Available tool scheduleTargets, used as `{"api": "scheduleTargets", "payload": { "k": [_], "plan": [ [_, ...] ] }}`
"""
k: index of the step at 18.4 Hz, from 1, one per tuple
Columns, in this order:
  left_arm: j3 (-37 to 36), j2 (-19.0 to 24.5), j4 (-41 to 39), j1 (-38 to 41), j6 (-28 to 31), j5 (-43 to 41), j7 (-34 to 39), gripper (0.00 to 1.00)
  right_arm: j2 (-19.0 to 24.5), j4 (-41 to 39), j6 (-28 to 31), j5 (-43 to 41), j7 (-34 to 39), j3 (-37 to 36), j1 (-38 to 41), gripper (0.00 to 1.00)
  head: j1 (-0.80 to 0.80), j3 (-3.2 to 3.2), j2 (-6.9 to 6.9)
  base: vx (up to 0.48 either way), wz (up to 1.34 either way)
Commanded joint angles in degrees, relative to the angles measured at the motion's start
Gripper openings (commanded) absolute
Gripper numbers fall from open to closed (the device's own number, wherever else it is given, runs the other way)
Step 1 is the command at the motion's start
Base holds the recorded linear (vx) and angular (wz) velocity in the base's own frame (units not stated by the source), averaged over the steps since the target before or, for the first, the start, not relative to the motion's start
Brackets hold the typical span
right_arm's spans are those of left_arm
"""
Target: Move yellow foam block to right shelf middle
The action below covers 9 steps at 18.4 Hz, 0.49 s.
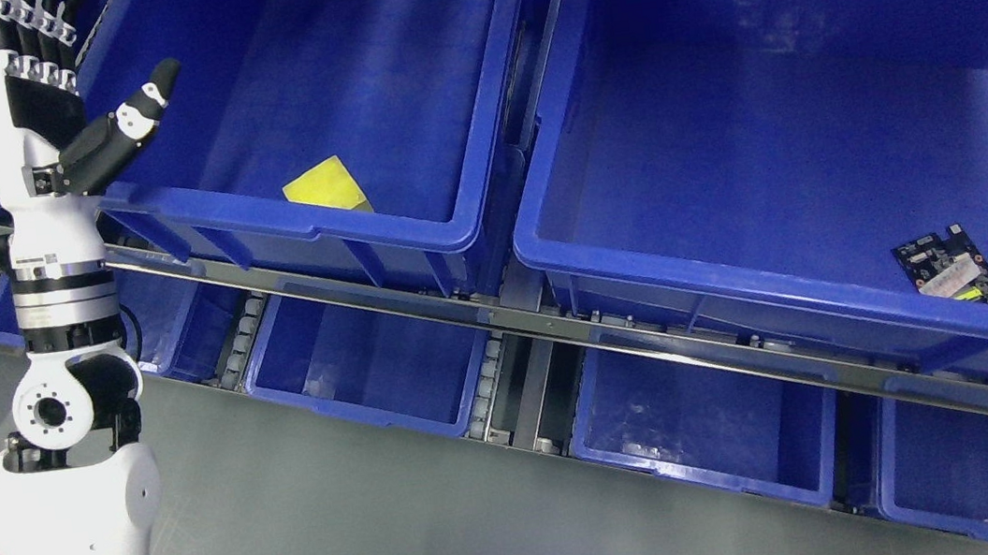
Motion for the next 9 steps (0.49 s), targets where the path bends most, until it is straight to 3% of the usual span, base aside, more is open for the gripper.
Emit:
{"api": "scheduleTargets", "payload": {
  "k": [1,9],
  "plan": [
    [3.38,-0.70,-2.20,1.50,-1.44,0.10,1.32,0.94,-1.00,-1.00,-0.04,0.17,0.03,0.00,0.09,1.00,0.00,0.00,0.00,0.000,0.00],
    [2.51,-5.71,-2.11,0.27,-0.83,7.56,2.55,0.96,-1.00,-1.00,-0.04,0.17,0.03,0.00,0.09,1.00,0.00,0.00,0.00,0.000,0.00]
  ]
}}
